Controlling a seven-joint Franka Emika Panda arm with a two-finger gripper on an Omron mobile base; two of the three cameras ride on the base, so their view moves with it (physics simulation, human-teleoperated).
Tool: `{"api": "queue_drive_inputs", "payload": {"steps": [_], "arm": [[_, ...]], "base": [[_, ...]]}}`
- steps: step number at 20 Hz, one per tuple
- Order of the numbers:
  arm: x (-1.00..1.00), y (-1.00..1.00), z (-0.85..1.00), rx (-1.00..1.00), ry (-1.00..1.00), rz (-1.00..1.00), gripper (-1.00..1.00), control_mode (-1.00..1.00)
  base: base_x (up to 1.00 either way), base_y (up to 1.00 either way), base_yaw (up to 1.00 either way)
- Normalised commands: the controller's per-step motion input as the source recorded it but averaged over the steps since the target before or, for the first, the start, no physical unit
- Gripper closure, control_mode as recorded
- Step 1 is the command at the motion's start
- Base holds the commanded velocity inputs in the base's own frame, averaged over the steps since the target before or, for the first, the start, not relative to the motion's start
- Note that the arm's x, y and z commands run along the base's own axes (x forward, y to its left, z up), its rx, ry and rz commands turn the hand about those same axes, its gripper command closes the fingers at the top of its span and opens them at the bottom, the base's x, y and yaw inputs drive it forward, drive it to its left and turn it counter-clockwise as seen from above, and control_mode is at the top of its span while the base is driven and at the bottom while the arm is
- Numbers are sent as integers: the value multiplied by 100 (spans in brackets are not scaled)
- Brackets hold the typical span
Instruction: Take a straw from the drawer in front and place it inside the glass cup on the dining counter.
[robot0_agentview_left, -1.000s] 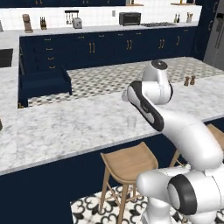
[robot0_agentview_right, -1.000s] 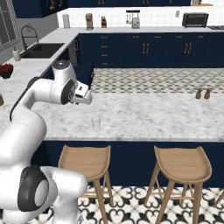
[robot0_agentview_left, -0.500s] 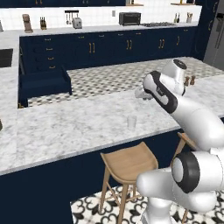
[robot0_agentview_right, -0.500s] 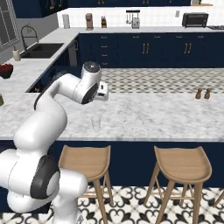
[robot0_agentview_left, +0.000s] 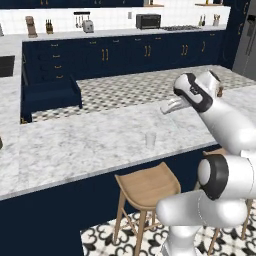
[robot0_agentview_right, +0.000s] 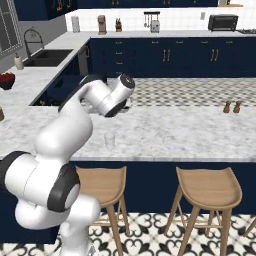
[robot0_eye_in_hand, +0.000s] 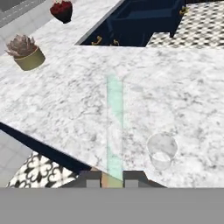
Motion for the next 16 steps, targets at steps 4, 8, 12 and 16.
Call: {"api": "queue_drive_inputs", "payload": {"steps": [4,8,12,16], "arm": [[0,5,-8,24,-8,31,100,-100],[3,11,-1,30,-6,29,100,-100],[20,0,-1,28,-7,24,100,-100],[11,2,0,24,-6,21,100,-100]], "base": [[0,0,0],[0,0,0],[0,0,0],[0,0,0]]}}
